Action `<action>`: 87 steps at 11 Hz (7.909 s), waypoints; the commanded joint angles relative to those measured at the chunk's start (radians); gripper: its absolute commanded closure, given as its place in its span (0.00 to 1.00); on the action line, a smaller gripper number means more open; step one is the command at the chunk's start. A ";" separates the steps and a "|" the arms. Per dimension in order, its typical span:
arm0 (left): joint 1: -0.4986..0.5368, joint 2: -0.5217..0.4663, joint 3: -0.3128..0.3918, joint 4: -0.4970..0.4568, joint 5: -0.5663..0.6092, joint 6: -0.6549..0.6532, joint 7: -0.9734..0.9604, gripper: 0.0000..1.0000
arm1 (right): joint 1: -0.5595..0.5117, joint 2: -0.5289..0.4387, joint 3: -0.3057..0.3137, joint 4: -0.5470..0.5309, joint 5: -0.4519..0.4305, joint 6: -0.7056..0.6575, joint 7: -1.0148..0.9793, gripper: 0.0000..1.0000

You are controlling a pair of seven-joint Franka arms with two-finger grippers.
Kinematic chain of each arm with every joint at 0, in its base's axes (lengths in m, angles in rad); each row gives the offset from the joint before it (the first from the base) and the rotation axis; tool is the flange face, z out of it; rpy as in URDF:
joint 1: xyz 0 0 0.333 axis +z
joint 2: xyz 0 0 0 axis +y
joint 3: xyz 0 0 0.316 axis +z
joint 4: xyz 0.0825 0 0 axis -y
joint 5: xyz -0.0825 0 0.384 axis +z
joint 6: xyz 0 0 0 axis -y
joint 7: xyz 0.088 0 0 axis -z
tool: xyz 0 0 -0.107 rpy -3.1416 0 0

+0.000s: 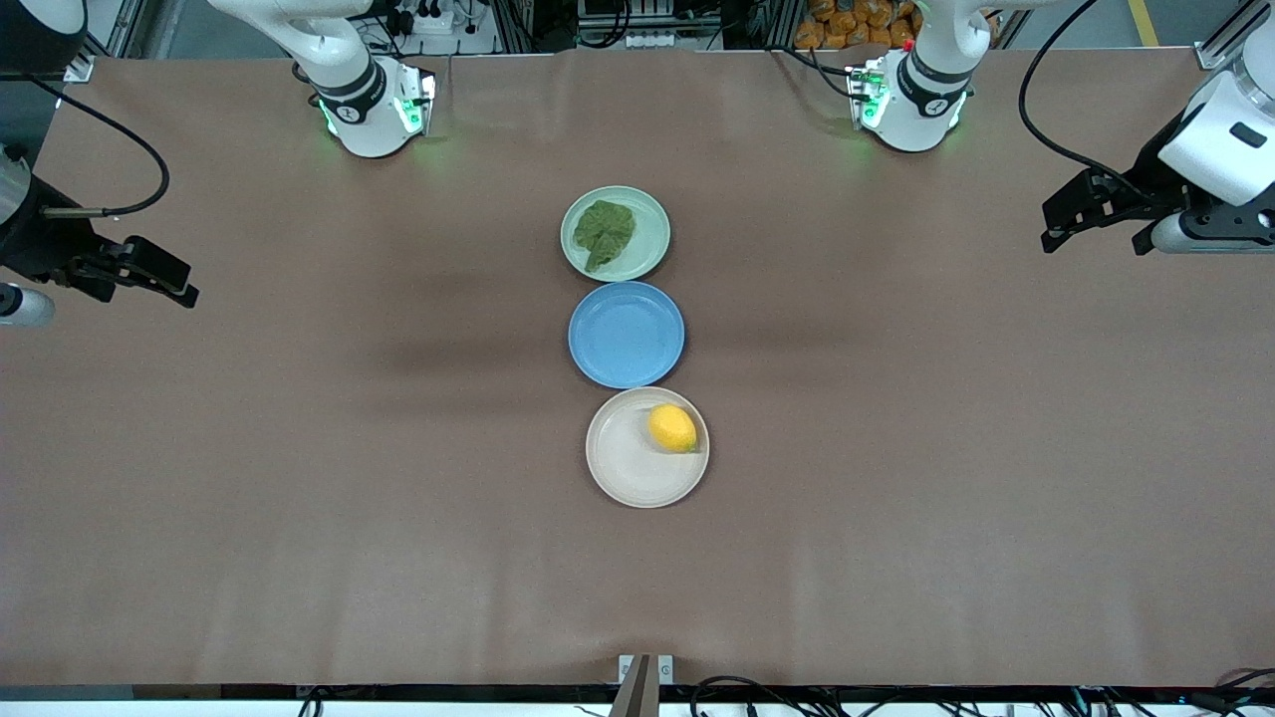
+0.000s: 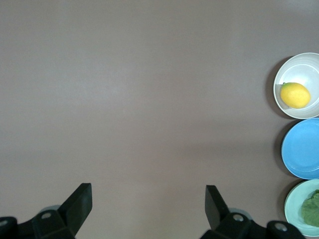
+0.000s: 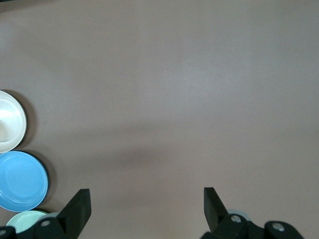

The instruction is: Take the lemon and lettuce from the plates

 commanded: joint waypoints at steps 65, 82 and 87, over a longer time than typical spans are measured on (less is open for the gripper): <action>-0.632 0.921 0.108 0.250 0.053 0.874 -1.087 1.00 | -0.202 0.033 0.559 -0.479 -0.177 0.360 0.389 1.00; -0.192 0.420 0.093 -0.257 0.040 0.526 -0.280 1.00 | -0.094 0.355 0.050 -0.516 -0.082 0.775 0.147 0.00; -0.092 0.501 0.096 -0.235 0.044 0.574 -0.083 1.00 | -0.079 0.286 0.042 -0.467 -0.067 0.726 0.153 0.00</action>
